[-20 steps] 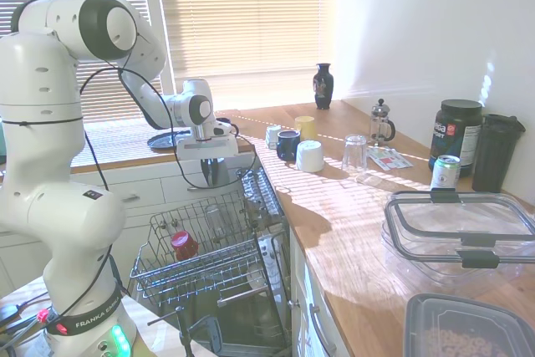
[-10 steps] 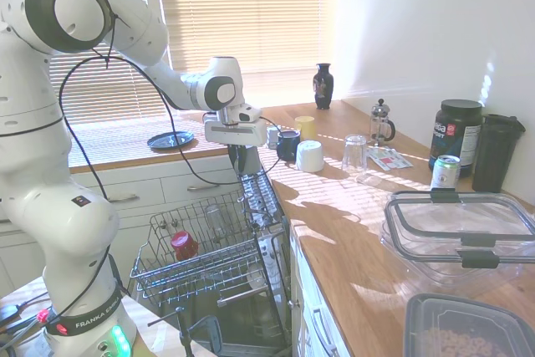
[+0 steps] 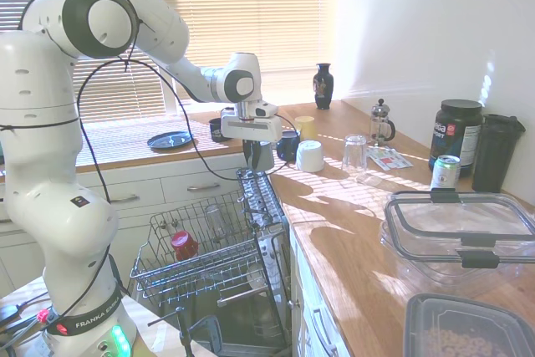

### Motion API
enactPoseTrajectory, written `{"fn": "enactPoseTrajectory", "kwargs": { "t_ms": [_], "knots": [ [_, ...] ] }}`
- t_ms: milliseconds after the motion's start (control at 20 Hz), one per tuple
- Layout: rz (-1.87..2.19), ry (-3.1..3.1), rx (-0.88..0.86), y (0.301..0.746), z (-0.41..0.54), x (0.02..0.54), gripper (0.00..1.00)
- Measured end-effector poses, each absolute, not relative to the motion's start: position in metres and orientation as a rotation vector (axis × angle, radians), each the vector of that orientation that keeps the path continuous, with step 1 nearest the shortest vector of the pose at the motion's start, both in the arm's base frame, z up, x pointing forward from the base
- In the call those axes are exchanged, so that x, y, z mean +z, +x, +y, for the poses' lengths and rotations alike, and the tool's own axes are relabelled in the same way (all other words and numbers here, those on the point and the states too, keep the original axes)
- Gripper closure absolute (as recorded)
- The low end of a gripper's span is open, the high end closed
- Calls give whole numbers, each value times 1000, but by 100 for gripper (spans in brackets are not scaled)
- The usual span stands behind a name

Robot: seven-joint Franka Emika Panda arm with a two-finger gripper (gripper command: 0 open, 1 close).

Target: Remove a mug cup out of the dishwasher

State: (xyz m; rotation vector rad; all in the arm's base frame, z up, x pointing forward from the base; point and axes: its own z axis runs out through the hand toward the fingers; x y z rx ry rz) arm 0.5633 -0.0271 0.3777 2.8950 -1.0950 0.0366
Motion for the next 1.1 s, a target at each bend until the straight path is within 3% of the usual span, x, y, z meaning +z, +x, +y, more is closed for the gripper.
{"fn": "enactPoseTrajectory", "kwargs": {
  "t_ms": [450,500,1100],
  "knots": [
    [-1134,2856,-36,623,-67,352,100],
    [-1140,2857,-44,627,-70,353,0],
    [-1186,2840,-127,639,-72,347,0]
  ]
}}
